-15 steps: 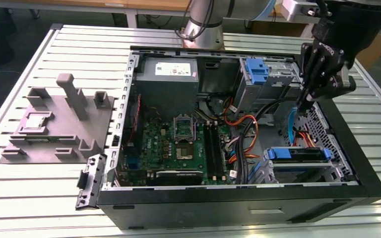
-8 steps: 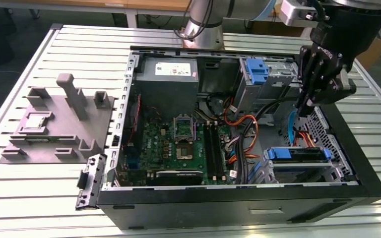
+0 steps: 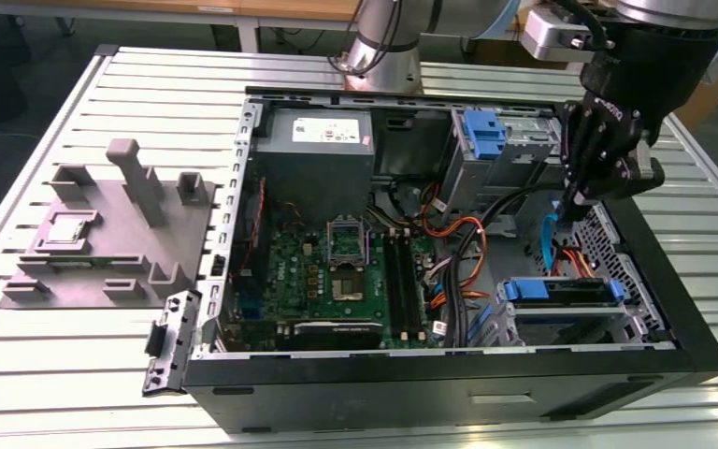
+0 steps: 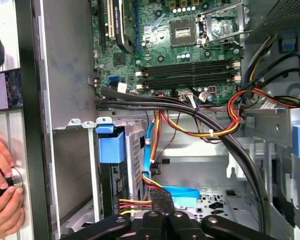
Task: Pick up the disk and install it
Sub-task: 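Insert the second disk wire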
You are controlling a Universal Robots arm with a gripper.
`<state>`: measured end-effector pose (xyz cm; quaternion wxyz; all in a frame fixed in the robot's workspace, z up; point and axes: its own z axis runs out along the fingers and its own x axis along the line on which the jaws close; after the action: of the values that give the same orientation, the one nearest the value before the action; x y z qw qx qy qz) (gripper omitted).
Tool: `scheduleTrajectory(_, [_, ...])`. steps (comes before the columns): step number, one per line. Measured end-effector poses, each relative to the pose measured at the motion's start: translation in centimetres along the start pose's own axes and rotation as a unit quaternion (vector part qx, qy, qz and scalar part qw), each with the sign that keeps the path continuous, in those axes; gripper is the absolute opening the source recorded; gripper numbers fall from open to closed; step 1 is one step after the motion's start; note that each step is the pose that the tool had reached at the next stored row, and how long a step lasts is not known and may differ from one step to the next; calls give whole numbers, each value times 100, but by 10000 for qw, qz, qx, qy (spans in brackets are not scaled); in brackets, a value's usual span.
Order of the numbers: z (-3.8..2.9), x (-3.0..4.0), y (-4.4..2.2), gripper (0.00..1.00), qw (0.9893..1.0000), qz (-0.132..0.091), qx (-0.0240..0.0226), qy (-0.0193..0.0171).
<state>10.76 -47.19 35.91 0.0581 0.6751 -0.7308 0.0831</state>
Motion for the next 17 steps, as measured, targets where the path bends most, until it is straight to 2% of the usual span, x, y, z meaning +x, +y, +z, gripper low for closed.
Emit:
scheduleTrajectory(2, [11,-2,0,11,10000,-1,4,46])
scheduleTrajectory(5, [23,-4,1,11,9999,-5,14,169])
scheduleTrajectory(8, [41,-8,1,11,9997,-7,22,261])
scheduleTrajectory(9, [49,-9,2,11,9996,-8,24,286])
scheduleTrajectory(10, [57,-11,2,18,9995,-9,26,313])
scheduleTrajectory(15, [97,-19,3,18,9991,-12,35,417])
scheduleTrajectory(17, [106,-21,4,18,9990,-12,36,437])
